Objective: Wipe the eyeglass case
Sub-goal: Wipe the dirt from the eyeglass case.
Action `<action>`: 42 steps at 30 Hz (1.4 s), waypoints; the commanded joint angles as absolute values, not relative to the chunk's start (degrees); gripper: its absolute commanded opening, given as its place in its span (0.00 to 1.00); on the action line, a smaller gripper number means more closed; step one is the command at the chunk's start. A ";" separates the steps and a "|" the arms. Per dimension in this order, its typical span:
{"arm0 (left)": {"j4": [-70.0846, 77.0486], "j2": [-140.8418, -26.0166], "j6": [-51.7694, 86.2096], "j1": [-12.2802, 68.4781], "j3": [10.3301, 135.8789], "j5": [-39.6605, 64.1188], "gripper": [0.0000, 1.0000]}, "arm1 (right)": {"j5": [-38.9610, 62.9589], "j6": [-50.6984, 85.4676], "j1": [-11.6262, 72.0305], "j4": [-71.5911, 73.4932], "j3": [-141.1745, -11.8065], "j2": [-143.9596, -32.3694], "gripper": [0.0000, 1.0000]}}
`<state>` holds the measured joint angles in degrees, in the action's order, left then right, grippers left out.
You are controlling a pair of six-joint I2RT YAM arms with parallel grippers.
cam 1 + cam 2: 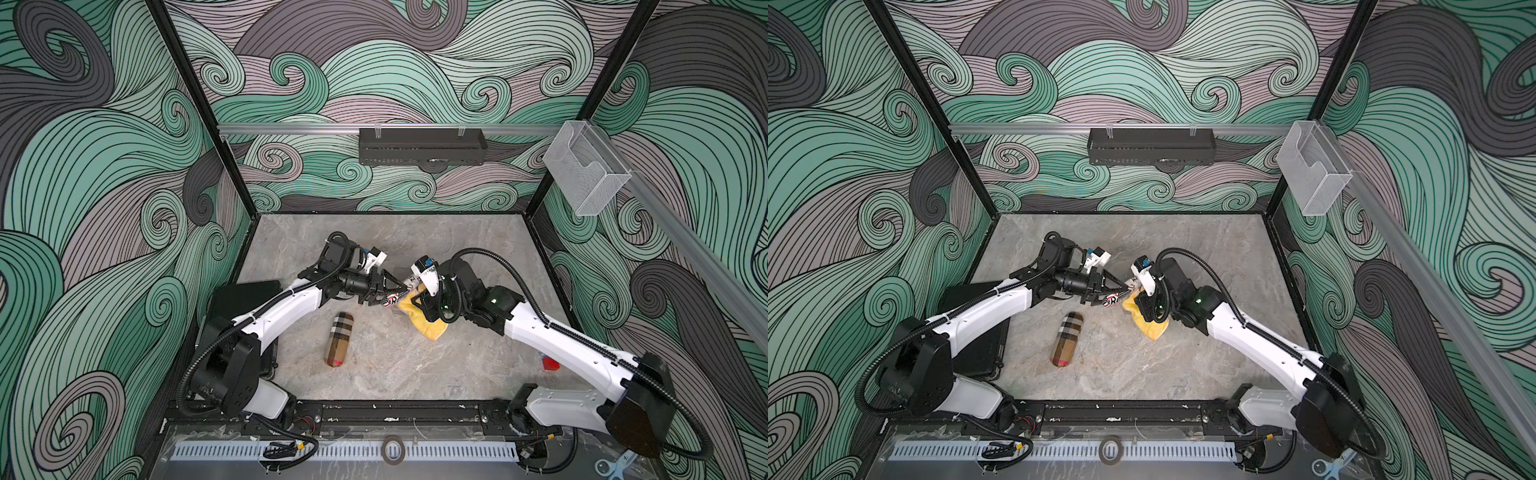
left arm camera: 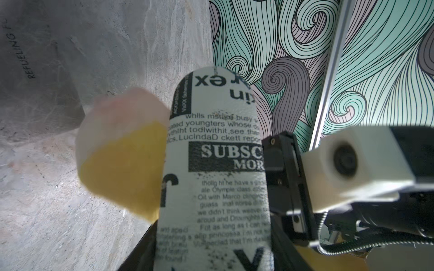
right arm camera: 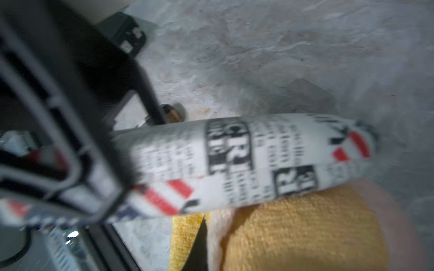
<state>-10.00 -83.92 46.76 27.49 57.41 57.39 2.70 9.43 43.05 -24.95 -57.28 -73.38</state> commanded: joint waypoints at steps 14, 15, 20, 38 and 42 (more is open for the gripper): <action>-14.00 -83.85 41.85 27.38 58.17 60.36 0.45 | 9.67 6.88 47.64 -19.61 -58.85 -69.98 0.00; -13.89 -83.73 41.75 27.41 57.92 60.47 0.44 | 4.43 7.24 47.13 -20.91 -59.16 -70.65 0.00; -13.89 -83.18 40.93 27.42 56.82 61.39 0.45 | -7.12 10.95 42.23 -29.79 -63.10 -75.65 0.00; -11.71 -82.77 40.37 27.50 55.20 62.05 0.44 | -0.17 9.50 43.06 -28.36 -62.93 -73.36 0.00; -10.50 -82.28 40.94 27.69 54.63 62.40 0.43 | -4.64 10.81 40.96 -33.99 -65.98 -76.96 0.00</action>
<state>-11.03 -83.90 41.91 27.03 55.09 58.39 3.25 9.65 42.33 -32.56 -63.09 -75.20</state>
